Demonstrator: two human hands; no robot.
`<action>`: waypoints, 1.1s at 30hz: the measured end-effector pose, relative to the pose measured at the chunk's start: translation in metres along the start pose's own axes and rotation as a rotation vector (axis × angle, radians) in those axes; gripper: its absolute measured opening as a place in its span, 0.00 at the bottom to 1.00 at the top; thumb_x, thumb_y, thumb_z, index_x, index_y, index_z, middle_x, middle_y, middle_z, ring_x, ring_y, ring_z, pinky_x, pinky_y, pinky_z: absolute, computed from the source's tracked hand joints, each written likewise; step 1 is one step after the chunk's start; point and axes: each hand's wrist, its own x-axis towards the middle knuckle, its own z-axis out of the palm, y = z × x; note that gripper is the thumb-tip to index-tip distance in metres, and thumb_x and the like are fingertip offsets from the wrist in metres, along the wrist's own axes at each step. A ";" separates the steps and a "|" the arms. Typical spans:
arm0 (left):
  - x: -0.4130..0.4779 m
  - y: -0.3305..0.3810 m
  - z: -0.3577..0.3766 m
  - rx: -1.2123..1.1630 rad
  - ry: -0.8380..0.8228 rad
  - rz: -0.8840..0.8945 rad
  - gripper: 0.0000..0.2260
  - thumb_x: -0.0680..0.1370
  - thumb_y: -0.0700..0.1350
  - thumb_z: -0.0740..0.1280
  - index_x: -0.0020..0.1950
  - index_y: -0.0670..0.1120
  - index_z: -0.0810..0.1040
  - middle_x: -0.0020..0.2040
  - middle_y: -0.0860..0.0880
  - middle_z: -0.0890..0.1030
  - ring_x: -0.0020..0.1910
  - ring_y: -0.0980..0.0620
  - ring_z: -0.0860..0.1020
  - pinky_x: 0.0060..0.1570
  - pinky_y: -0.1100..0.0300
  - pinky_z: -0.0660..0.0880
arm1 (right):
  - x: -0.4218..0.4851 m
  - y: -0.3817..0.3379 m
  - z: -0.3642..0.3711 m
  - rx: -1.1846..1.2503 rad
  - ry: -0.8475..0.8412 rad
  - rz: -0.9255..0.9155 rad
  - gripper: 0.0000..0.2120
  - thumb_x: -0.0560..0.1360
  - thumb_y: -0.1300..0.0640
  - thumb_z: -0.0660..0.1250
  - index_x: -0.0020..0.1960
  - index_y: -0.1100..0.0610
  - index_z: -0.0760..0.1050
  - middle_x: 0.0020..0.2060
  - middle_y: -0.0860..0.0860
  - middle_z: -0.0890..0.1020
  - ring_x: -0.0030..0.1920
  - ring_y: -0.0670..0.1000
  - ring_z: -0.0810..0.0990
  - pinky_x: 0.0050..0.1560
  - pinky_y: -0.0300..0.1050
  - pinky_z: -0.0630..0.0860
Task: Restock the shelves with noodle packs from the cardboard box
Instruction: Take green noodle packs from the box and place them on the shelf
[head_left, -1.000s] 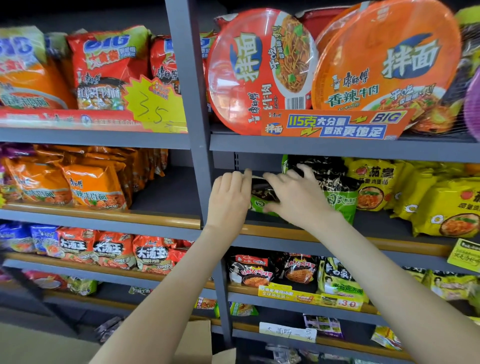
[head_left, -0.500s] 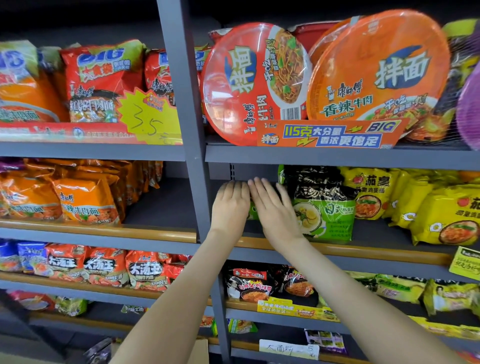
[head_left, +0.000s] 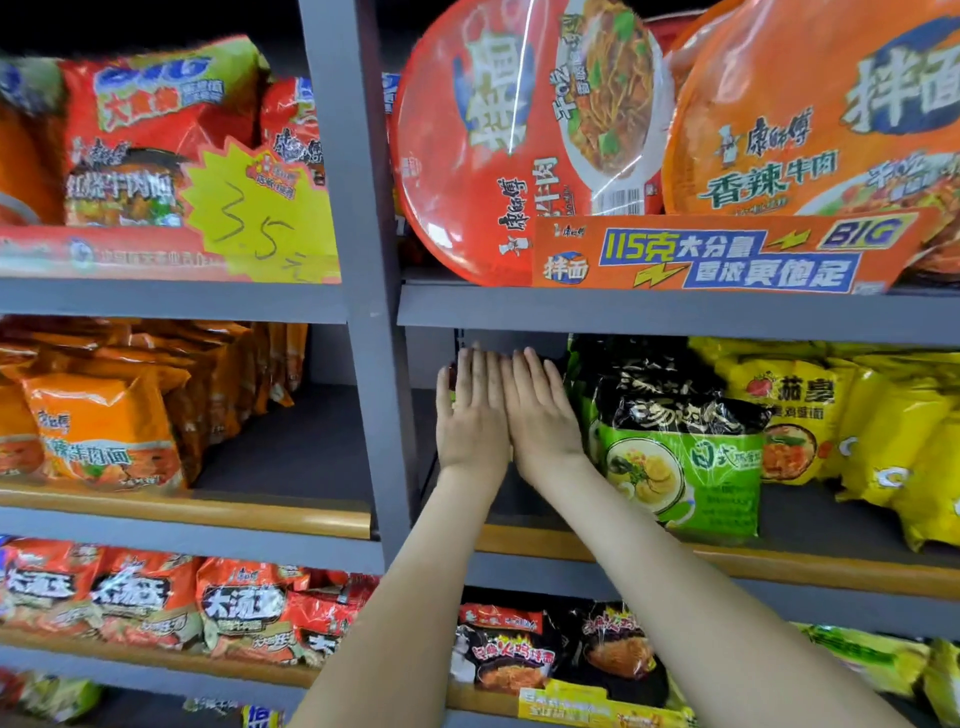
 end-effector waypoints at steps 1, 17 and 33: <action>0.000 0.001 0.005 -0.031 -0.053 0.011 0.25 0.82 0.45 0.43 0.73 0.41 0.31 0.78 0.43 0.40 0.77 0.45 0.40 0.71 0.45 0.36 | 0.004 0.000 0.001 0.013 0.001 0.003 0.30 0.82 0.56 0.51 0.77 0.62 0.40 0.77 0.57 0.48 0.77 0.57 0.42 0.70 0.51 0.28; 0.058 0.006 0.031 -0.083 -0.173 0.049 0.35 0.82 0.42 0.55 0.75 0.42 0.30 0.77 0.45 0.33 0.75 0.46 0.34 0.71 0.47 0.35 | 0.065 -0.001 0.055 -0.094 0.144 0.173 0.25 0.73 0.58 0.50 0.62 0.59 0.78 0.57 0.53 0.81 0.62 0.54 0.77 0.70 0.50 0.62; 0.087 0.017 0.070 -0.126 -0.358 0.034 0.36 0.82 0.45 0.54 0.72 0.43 0.25 0.74 0.47 0.26 0.74 0.47 0.29 0.73 0.46 0.36 | 0.091 0.010 0.092 -0.067 0.121 0.133 0.25 0.75 0.57 0.49 0.68 0.54 0.73 0.66 0.47 0.76 0.68 0.50 0.70 0.72 0.50 0.51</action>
